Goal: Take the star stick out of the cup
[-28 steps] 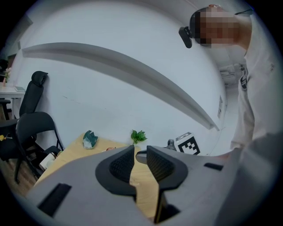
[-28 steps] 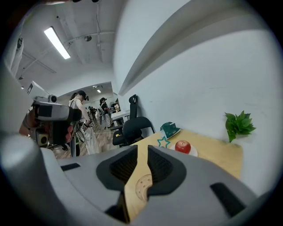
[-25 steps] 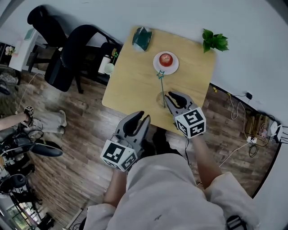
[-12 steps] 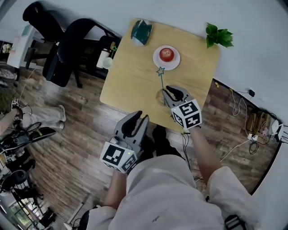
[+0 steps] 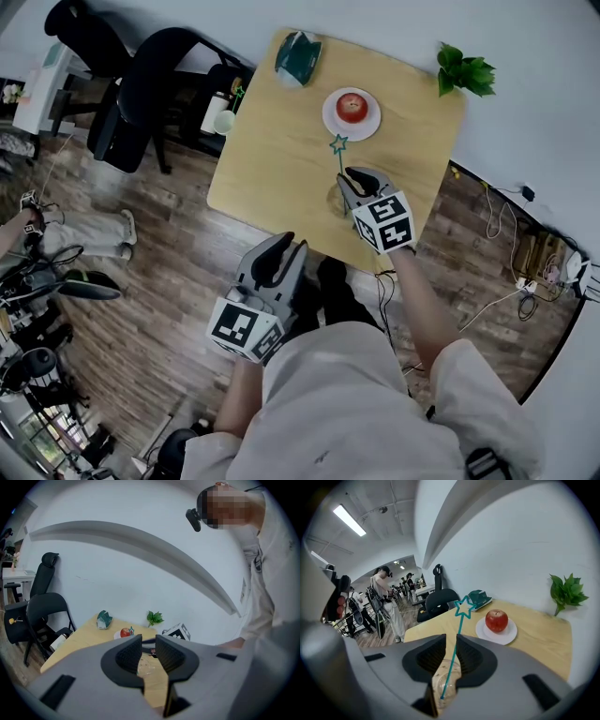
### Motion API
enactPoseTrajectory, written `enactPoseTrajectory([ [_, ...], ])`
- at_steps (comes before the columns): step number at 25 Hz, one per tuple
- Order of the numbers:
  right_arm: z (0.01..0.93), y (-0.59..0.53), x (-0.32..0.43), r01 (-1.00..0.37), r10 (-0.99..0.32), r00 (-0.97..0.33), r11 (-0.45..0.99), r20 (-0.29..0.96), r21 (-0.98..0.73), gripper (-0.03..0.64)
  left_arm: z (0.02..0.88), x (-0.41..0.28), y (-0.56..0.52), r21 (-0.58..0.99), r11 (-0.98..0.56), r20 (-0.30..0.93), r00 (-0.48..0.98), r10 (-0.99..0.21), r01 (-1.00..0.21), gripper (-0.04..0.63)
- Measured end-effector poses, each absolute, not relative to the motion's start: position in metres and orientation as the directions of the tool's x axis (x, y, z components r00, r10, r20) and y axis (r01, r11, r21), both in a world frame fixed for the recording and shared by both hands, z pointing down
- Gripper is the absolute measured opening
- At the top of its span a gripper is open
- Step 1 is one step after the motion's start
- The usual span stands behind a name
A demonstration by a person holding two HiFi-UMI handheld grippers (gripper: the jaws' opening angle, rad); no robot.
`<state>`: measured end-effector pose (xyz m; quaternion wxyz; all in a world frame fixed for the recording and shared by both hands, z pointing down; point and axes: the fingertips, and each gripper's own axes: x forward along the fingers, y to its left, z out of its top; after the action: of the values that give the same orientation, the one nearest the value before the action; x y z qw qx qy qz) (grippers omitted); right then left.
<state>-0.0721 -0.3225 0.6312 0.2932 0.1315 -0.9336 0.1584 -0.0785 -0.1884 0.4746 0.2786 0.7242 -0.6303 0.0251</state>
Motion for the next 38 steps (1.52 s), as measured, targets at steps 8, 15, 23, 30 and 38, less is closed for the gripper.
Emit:
enactPoseTrajectory([
  [8,0.644,-0.329,-0.075,-0.347,-0.148,-0.775,0.912,0.614,-0.218,0.066,0.476,-0.081,-0.189,0.373,-0.034,0.395,0.192,-0.898,-0.927,0.074],
  [15,0.651,-0.331,-0.080,-0.343,-0.138,-0.769,0.913,0.624,-0.220,0.054,0.476,-0.087,-0.189,0.367,-0.024,0.402,0.182,-0.897,-0.930,0.074],
  [23,0.649,-0.333,-0.080,-0.350,-0.149,-0.769,0.912,0.622,-0.215,0.031,0.478,-0.089,-0.185,0.370,-0.012,0.412,0.175,-0.894,-0.929,0.074],
  [30,0.645,-0.332,-0.075,-0.359,-0.158,-0.772,0.908,0.616,-0.217,0.023,0.476,-0.085,-0.180,0.360,-0.015,0.416,0.174,-0.893,-0.933,0.074],
  [38,0.636,-0.327,-0.069,-0.362,-0.164,-0.785,0.904,0.597,-0.227,0.017,0.473,-0.079,-0.175,0.353,-0.035,0.411,0.188,-0.892,-0.935,0.074],
])
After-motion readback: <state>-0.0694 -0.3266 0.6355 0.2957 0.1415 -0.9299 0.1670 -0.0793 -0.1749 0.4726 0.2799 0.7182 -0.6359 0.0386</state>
